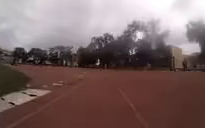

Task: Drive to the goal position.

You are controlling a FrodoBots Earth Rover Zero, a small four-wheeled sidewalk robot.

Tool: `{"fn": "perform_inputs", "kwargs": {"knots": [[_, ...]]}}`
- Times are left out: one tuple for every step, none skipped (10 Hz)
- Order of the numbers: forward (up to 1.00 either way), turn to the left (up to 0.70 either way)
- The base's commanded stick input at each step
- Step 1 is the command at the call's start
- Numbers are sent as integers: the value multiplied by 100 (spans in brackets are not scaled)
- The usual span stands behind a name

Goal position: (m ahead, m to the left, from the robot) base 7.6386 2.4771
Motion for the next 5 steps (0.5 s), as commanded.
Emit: {"fn": "perform_inputs", "kwargs": {"knots": [[70,3],[70,9],[70,2],[70,-35],[70,-33]]}}
